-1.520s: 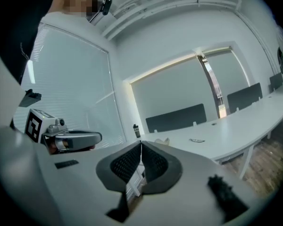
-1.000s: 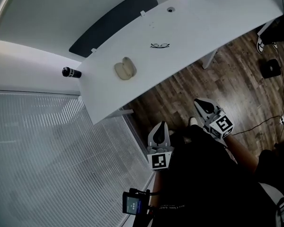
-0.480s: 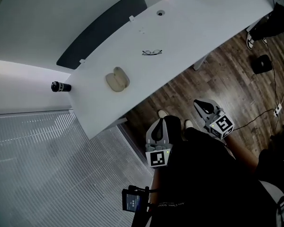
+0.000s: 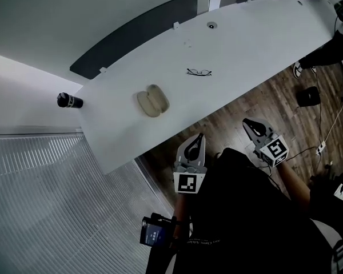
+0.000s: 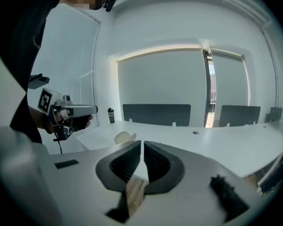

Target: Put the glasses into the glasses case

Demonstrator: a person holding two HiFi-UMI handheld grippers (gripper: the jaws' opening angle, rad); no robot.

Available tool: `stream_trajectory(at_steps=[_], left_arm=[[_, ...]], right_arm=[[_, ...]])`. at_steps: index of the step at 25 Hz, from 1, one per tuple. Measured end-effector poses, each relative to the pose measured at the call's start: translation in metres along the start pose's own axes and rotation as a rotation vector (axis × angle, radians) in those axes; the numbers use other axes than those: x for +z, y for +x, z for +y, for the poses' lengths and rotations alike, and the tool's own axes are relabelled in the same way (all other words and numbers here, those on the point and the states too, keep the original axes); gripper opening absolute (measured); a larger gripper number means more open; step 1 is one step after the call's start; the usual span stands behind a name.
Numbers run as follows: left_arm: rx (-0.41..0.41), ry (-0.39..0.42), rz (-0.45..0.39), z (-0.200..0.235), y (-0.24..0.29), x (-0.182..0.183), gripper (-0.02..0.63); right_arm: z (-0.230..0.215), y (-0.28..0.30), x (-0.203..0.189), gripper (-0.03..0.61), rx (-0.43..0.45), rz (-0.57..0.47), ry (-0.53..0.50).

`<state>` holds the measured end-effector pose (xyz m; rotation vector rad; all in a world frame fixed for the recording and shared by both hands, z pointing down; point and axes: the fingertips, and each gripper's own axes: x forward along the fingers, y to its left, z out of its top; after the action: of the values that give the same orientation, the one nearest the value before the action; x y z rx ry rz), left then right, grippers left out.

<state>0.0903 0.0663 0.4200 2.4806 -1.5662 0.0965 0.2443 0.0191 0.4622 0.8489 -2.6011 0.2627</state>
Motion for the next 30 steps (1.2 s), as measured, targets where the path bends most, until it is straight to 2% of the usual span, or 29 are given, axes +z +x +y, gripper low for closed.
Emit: stream_trajectory(at_steps=[8, 13, 17, 20, 23, 27, 30], left_arm=[[0.080, -0.020, 0.046, 0.064, -0.014, -0.016, 0.008], [0.172, -0.038, 0.105, 0.090, -0.001, -0.029, 0.008], [0.240, -0.009, 0.179, 0.106, 0.022, -0.030, 0.008], [0.278, 0.001, 0.172, 0.117, 0.058, -0.021, 0.008], [0.291, 0.038, 0.204, 0.118, 0.087, -0.019, 0.008], [0.308, 0.135, 0.281, 0.109, 0.119, -0.027, 0.008], [0.234, 0.185, 0.322, 0.093, 0.130, -0.044, 0.008]], right_arm=[[-0.003, 0.062, -0.011, 0.011, 0.057, 0.113, -0.042], [-0.039, 0.108, -0.007, 0.079, 0.059, 0.147, -0.096], [-0.071, 0.150, -0.004, 0.092, 0.099, 0.163, -0.143], [-0.098, 0.187, 0.002, 0.099, 0.138, 0.162, -0.196], [-0.107, 0.224, -0.002, 0.109, 0.208, 0.185, -0.272], [-0.116, 0.269, -0.014, 0.119, 0.285, 0.239, -0.405], [-0.110, 0.293, -0.041, 0.134, 0.345, 0.300, -0.465]])
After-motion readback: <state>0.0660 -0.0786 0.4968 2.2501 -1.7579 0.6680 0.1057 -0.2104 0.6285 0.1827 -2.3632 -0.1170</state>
